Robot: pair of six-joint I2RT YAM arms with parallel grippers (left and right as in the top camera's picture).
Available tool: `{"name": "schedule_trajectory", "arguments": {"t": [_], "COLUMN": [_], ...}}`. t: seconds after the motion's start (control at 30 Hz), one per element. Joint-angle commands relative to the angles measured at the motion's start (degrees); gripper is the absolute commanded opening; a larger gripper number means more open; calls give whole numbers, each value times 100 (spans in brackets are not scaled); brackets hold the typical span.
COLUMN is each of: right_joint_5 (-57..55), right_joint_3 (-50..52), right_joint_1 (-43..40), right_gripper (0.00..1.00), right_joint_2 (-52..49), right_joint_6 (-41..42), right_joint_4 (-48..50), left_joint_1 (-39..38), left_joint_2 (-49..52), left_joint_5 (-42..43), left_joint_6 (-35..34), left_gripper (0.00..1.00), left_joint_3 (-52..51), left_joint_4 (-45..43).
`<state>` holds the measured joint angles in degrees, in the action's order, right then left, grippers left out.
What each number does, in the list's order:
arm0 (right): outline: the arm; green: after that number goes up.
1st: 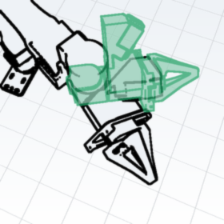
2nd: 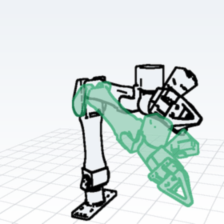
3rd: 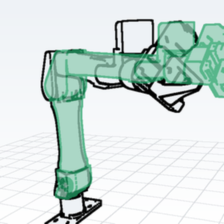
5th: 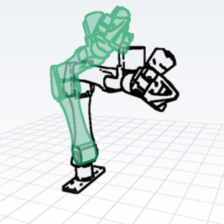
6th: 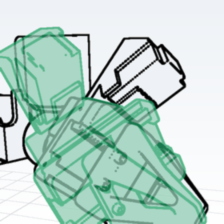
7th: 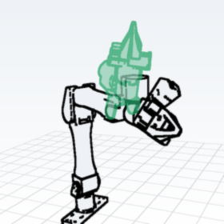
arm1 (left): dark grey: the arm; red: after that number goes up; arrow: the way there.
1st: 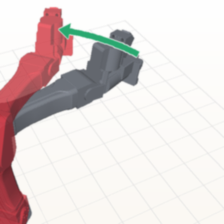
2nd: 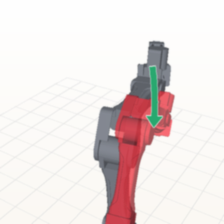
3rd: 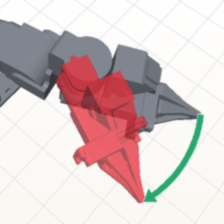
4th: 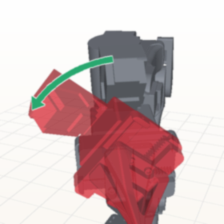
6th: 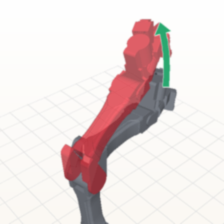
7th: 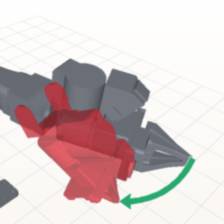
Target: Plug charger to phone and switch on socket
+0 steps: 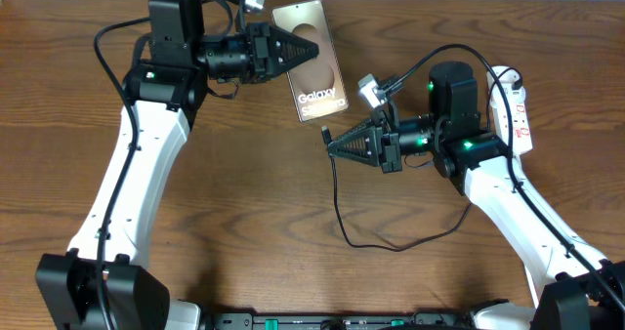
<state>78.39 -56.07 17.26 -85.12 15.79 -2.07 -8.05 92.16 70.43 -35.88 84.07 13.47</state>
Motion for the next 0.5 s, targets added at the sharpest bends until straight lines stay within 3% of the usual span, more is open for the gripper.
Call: {"name": "schedule_trajectory", "arguments": {"t": [0.0,0.13,0.47], "right_joint_5": [-258,-393,-258], "right_joint_3": [-13,-13,-13], "right_joint_1": [63,63,85], "right_gripper": [1,1,1], "right_joint_2": [-39,-39,-39], "right_joint_6": [138,240,289], "right_joint_4": [15,20,17], "left_joint_1": [-17,-17,-17], "left_joint_2": [-79,-79,-76], "left_joint_5": [214,-205,-258], "left_joint_6": [393,450,516], "left_gripper": [7,7,7], "left_joint_3": [92,90,90], "left_joint_4": [4,369,442]}}
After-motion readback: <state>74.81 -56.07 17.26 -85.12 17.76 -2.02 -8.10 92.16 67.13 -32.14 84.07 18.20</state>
